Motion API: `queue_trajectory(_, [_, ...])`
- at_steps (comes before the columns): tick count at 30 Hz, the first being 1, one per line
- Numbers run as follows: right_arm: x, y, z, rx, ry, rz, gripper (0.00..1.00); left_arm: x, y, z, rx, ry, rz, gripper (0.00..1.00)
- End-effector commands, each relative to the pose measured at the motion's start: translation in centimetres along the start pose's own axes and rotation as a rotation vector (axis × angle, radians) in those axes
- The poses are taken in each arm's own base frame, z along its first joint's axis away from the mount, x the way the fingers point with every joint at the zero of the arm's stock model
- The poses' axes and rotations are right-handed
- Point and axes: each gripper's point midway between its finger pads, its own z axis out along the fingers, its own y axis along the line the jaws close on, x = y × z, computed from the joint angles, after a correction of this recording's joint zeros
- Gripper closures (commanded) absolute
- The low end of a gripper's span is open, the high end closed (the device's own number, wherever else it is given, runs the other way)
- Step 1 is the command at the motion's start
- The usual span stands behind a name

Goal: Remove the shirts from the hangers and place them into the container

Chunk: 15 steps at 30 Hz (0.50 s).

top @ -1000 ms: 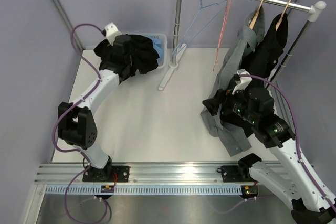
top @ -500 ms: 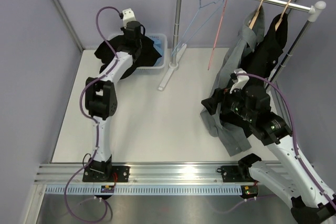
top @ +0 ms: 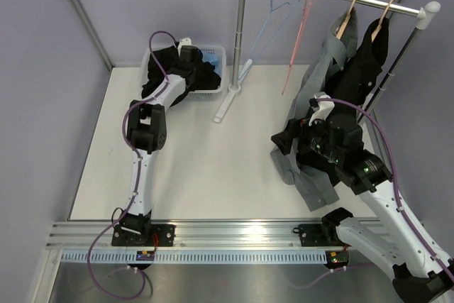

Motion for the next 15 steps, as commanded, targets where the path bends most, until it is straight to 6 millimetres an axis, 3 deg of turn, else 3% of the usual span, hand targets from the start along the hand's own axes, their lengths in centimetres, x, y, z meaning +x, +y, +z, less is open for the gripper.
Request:
queue_trajectory(1, [-0.7,0.4,-0.3,-0.019,-0.029,-0.006,0.01,-4.5,-1.2,-3.8,0.068,-0.032,-0.014,0.37])
queue_trajectory(3, [-0.8,0.6,-0.5,-0.026,-0.036,-0.005,0.01,-9.9,-2.1,-8.2,0.11,-0.131,-0.02,0.2])
queue_trajectory(4, [-0.8,0.6,-0.5,-0.028,-0.037,-0.007,0.01,-9.8,-2.0,-8.2,0.111,-0.129,-0.013,0.14])
queue_trajectory(5, [-0.9,0.7,-0.7,-0.03,-0.042,-0.005,0.0,-12.6,-2.3,-10.8,0.131,-0.184,-0.021,0.09])
queue_trajectory(8, [-1.1,0.9,-1.1,-0.035,-0.056,-0.008,0.01,-15.5,-2.5,-14.5,0.158,-0.244,-0.012,0.01])
queue_trajectory(9, [-1.3,0.8,-1.2,-0.034,-0.063,-0.009,0.0,-17.7,-2.6,-17.6,0.183,-0.294,-0.026,0.01])
queue_trajectory(11, [-1.4,0.9,-1.4,-0.038,-0.07,-0.01,0.01,-17.5,-1.9,-19.7,0.179,-0.293,-0.059,0.01])
queue_trajectory(12, [-1.4,1.0,-1.5,-0.039,-0.071,-0.012,0.01,-19.1,-1.3,-22.8,0.179,-0.341,-0.085,0.01])
queue_trajectory(13, [-1.6,1.1,-1.7,-0.042,-0.081,-0.014,0.0,-19.4,-0.8,-23.9,0.175,-0.361,-0.119,0.01])
queue_trajectory(14, [-1.6,1.1,-1.8,-0.042,-0.083,-0.015,0.01,-16.5,0.4,-23.2,0.14,-0.314,-0.122,0.01])
queue_trajectory(15, [-1.6,1.2,-1.8,-0.046,-0.085,-0.012,0.01,-17.7,1.5,-26.4,0.139,-0.378,-0.157,0.01])
